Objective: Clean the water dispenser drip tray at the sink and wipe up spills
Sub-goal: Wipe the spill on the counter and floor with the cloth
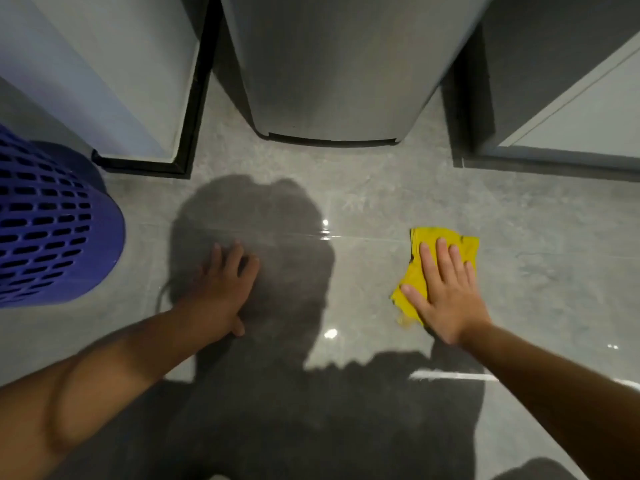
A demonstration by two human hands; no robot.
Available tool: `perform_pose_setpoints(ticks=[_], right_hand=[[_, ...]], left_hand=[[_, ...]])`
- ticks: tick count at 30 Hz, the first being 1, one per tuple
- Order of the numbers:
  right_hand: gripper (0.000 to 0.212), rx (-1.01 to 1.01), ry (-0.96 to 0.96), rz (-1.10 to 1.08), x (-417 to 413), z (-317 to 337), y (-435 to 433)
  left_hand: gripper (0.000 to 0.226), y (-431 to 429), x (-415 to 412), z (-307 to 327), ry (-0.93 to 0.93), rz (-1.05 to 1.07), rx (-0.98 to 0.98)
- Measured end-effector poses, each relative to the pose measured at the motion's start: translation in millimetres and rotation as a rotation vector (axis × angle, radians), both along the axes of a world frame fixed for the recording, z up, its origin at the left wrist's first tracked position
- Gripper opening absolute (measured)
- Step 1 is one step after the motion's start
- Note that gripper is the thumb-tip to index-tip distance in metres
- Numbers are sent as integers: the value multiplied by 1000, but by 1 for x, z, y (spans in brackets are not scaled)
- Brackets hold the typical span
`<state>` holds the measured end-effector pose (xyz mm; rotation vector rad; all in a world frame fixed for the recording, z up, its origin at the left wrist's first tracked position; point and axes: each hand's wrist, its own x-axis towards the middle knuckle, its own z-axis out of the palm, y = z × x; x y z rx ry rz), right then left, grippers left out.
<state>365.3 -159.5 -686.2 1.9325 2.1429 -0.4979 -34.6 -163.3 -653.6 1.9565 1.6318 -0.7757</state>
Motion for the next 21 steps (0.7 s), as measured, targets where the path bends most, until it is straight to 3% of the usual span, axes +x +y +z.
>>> perform_pose_setpoints(ticks=[5, 9, 13, 17, 19, 21], right_hand=[[90, 2, 18, -193, -49, -5, 102], [92, 53, 50, 196, -123, -5, 75], [77, 179, 125, 448, -104, -5, 5], [59, 421, 47, 400, -61, -8, -44], [51, 382, -31, 311, -58, -3, -53], [44, 213, -64, 191, -64, 10, -51]], left_hand=[[128, 1, 7, 3, 37, -9, 0], [130, 0, 3, 2, 32, 3, -8], [128, -1, 1, 6, 6, 27, -15], [124, 2, 6, 13, 2, 34, -28], [121, 4, 5, 12, -18, 30, -28], [120, 1, 4, 13, -30, 25, -28]])
